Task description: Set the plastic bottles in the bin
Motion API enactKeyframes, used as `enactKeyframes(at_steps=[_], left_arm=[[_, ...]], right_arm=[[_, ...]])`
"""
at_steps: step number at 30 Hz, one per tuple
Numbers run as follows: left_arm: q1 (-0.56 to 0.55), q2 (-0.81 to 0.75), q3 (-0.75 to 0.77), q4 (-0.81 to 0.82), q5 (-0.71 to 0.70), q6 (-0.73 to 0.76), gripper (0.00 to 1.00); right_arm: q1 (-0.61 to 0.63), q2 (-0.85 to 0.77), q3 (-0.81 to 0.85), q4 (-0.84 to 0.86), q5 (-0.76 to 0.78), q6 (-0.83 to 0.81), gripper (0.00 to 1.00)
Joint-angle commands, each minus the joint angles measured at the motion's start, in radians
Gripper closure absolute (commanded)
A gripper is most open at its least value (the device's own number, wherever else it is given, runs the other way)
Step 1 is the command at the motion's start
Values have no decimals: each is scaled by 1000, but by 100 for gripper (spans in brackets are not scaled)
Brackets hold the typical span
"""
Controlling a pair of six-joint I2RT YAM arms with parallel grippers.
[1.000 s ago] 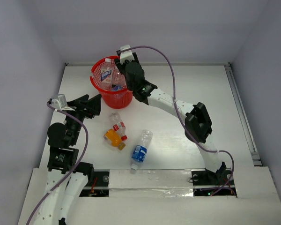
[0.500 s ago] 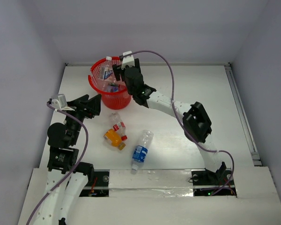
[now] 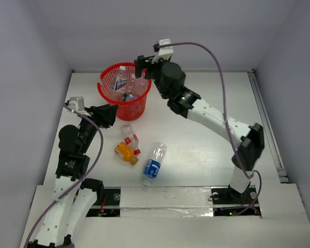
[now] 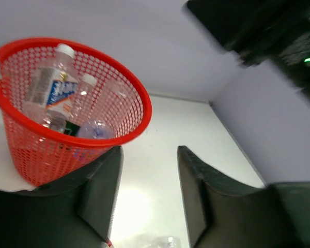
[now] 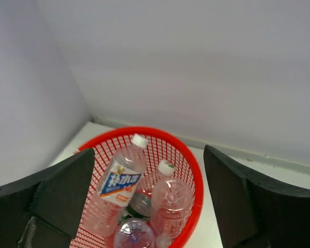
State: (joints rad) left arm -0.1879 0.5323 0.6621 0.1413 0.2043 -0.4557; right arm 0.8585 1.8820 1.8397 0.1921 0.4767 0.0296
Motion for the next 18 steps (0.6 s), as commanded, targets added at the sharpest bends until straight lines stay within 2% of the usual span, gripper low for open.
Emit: enactKeyframes(at_steps=[1,2,3,4,5,6,8,10,13,14,16,17,18], left_arm=[[-13,73,10,55,133,9,58],[-45,89,16,50,144,14,68],[-68,104,24,32,147,17,74],[-94,129,37,21,135,23,80],[-157,138,44,-3,97,34,87],[-192,149,50,-17,72,38,91],[-263,181,68,-51,25,54,94],[-367,228,85,-112,-58,75,93],[-488,311,100,-209,-176,97,74],[-517,334,106,-229,-195,101,55],[-605,398,123,-275,-276,101,40],[-631,414,123,-279,-289,101,29],[-657,431,125,-282,-322,95,27]], right_arm=[[5,-182,-145,55,-10,81,19],[5,-223,-193,59,-12,99,32],[5,-268,-245,59,-22,122,73],[5,-359,-301,61,-33,178,88],[5,-404,-420,64,-47,211,96],[5,-452,-483,67,-79,242,100],[5,-574,-613,110,-111,335,100],[5,-644,-776,128,-139,401,100],[5,-760,-924,95,-144,467,100],[5,-786,-957,87,-154,477,100],[5,-860,-1034,48,-162,504,98],[5,-885,-1057,34,-162,510,96],[5,-908,-1080,24,-162,516,86]])
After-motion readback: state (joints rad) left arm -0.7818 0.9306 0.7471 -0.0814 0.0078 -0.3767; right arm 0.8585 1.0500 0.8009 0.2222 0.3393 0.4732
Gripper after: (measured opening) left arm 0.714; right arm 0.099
